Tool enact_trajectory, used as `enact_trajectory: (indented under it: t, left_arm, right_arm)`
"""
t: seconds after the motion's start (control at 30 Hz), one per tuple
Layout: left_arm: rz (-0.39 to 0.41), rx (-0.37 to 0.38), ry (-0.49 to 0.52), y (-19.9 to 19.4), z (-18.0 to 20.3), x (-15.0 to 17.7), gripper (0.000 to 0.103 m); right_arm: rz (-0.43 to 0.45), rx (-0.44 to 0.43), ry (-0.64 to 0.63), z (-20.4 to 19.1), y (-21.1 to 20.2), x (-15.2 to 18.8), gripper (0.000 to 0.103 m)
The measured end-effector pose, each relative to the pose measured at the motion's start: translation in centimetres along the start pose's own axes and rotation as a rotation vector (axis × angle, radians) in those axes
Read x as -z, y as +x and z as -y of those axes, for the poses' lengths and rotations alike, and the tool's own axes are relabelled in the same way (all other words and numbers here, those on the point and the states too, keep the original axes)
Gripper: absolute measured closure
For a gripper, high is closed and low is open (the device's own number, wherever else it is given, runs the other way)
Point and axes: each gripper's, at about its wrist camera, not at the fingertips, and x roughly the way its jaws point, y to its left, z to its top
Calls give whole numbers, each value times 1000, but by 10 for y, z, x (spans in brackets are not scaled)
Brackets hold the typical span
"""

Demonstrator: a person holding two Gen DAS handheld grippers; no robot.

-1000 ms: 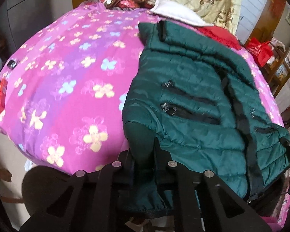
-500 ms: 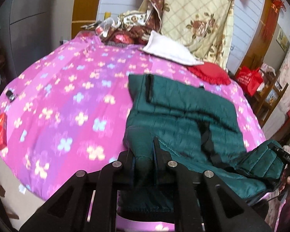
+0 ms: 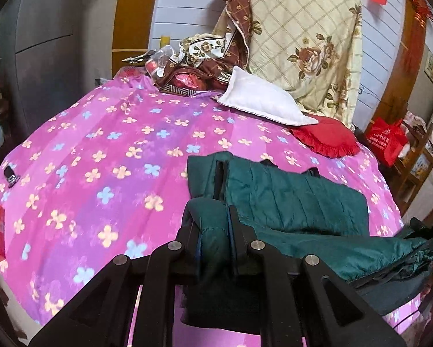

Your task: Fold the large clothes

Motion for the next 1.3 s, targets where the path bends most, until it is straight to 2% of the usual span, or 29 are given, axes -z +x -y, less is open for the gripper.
enact_trajectory:
  t: [0.1, 0.2, 0.3, 0.37, 0.4, 0.43, 0.53, 0.63, 0.7, 0.97, 1.1, 1.17, 1.3]
  left_arm:
    - [-5, -4, -10, 14, 5, -9, 103]
    - [-6, -18, -2, 24, 9, -13, 103]
    - [-12, -21, 4, 30, 10, -15, 103]
    - [-17, -27, 11, 35, 12, -16, 103]
    - [-19, -32, 13, 37, 12, -16, 103]
    - [-23, -39, 12, 40, 12, -17, 103]
    - [-29, -44, 2, 46, 12, -18, 103]
    - [-29, -46, 4, 47, 12, -19, 103]
    - [-29, -49, 9, 48, 12, -19, 103]
    - [-37, -57, 12, 52, 12, -19, 103]
    - [-38, -62, 17, 54, 12, -19, 103]
    - [-38, -62, 12, 54, 11, -19, 103]
    - [-41, -69, 14, 54, 9, -18, 103]
  right_arm:
    - [34, 53, 4, 7, 9, -17, 69]
    - [13, 5, 82, 24, 23, -29, 69]
    - [-2, -49, 130, 34, 31, -25, 68]
    - [-7, -90, 136, 38, 33, -18, 54]
    - [-16, -90, 138, 40, 34, -15, 34]
    - [-31, -82, 150, 44, 36, -11, 23]
    - [-9, -97, 222, 60, 29, -4, 22]
    - [43, -155, 292, 80, 15, -1, 22]
    - [65, -174, 297, 90, 7, 1, 20]
    - [48, -316, 216, 108, -10, 23, 8]
    - [28, -283, 129, 102, -14, 32, 6]
    - [-10, -241, 46, 92, -5, 33, 5]
    - [-59, -228, -71, 72, 21, 30, 5]
